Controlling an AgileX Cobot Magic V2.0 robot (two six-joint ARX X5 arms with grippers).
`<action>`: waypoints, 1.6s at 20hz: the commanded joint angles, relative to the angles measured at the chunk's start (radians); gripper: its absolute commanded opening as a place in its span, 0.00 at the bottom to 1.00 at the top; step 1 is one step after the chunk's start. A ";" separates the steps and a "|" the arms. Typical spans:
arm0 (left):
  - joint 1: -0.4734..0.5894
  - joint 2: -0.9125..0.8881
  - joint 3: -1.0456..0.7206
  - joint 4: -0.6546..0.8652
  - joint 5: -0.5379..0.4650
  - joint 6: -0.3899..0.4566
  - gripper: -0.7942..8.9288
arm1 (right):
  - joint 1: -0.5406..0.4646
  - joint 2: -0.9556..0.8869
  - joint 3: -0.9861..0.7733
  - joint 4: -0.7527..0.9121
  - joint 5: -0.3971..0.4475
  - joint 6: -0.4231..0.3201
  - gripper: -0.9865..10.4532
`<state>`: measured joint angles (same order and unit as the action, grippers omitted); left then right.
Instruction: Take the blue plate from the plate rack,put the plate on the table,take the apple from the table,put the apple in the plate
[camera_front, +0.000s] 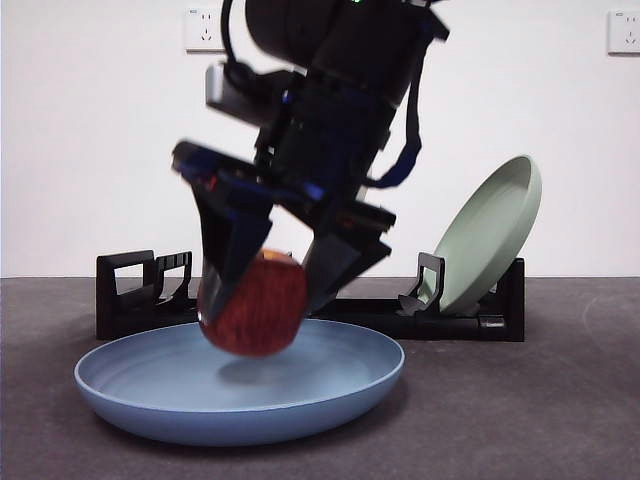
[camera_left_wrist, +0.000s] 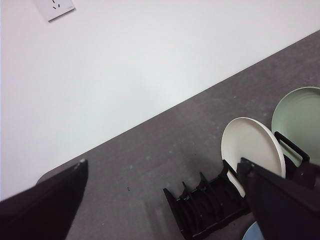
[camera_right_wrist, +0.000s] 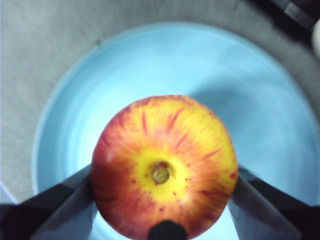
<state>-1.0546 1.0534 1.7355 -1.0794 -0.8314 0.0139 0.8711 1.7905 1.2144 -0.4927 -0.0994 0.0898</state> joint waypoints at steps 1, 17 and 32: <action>0.003 -0.002 -0.003 0.007 -0.003 -0.011 0.60 | 0.008 0.022 0.003 0.009 0.002 0.001 0.08; 0.003 -0.002 -0.003 -0.050 -0.004 -0.015 0.60 | 0.008 0.031 0.039 -0.040 0.000 0.010 0.69; 0.003 0.034 -0.003 -0.189 0.136 -0.071 0.07 | -0.031 -0.677 0.050 -0.231 0.095 -0.064 0.13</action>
<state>-1.0546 1.0908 1.7355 -1.2709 -0.6952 -0.0460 0.8425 1.1103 1.2648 -0.7219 -0.0143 0.0555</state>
